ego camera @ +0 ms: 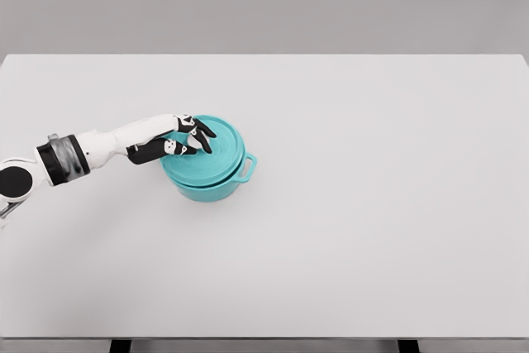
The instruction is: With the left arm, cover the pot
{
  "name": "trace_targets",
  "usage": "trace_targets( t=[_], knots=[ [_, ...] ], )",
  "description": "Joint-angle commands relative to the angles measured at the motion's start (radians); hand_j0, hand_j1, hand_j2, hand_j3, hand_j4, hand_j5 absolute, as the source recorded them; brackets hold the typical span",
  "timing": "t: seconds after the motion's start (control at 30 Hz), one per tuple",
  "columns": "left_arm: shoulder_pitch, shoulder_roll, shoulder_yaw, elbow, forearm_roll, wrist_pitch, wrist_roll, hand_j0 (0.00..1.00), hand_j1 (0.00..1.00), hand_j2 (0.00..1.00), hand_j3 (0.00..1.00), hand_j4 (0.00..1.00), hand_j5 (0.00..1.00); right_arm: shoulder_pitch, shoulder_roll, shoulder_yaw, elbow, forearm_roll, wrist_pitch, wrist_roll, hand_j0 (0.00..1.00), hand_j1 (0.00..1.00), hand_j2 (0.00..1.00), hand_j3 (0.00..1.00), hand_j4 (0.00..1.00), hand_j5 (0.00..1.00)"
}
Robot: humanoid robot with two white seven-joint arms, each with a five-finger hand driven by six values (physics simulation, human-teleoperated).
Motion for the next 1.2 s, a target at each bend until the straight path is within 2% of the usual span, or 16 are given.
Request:
trace_targets(
  t=[0.0,0.43,0.6,1.03,1.17],
  knots=[
    [0.0,-0.003,-0.012,-0.004,-0.026,-0.006,-0.019,0.52,0.52,0.52,0.52,0.52,0.52,0.0,0.0,0.0,0.0,0.001,0.0,0.0,1.0,1.0,1.0,1.0,1.0,1.0],
    [0.005,0.005,-0.019,-0.023,-0.02,-0.006,-0.019,0.54,0.54,0.54,0.54,0.54,0.54,0.0,0.0,0.0,0.0,0.001,0.0,0.0,1.0,1.0,1.0,1.0,1.0,1.0],
    [0.002,0.006,-0.017,-0.02,-0.023,-0.006,-0.019,0.59,0.59,0.59,0.59,0.59,0.59,0.0,0.0,0.0,0.0,0.001,0.0,0.0,1.0,1.0,1.0,1.0,1.0,1.0],
    [-0.003,0.008,-0.012,-0.016,-0.024,-0.006,-0.018,0.59,0.59,0.59,0.59,0.59,0.59,0.0,0.0,0.0,0.0,0.001,0.0,0.0,1.0,1.0,1.0,1.0,1.0,1.0],
    [-0.003,0.009,-0.011,-0.017,-0.021,-0.006,-0.018,0.63,0.63,0.63,0.63,0.63,0.63,0.0,0.0,0.0,0.0,0.001,0.0,0.0,1.0,1.0,1.0,1.0,1.0,1.0]
  ],
)
